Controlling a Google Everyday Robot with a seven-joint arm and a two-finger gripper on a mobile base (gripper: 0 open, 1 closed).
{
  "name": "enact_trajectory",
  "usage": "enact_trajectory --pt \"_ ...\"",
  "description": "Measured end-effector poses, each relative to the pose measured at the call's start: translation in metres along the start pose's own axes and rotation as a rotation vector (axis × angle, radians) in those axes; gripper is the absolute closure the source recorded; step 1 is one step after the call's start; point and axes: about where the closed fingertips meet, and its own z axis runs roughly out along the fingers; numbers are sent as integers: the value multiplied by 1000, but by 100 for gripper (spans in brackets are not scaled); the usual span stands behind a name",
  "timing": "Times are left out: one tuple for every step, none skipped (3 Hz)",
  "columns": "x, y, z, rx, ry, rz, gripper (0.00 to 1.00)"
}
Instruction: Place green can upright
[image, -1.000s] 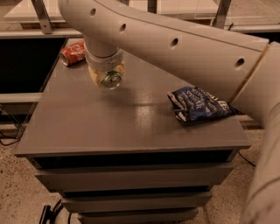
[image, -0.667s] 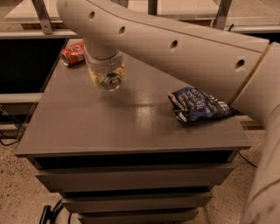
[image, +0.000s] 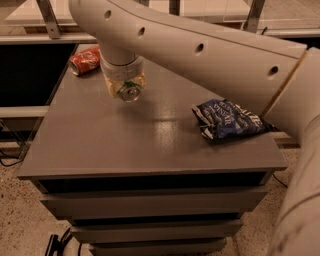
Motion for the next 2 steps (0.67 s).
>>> enact_trajectory --pt "-3 25 2 -36 -55 221 100" --pt "-16 45 -3 -63 -104 446 100"
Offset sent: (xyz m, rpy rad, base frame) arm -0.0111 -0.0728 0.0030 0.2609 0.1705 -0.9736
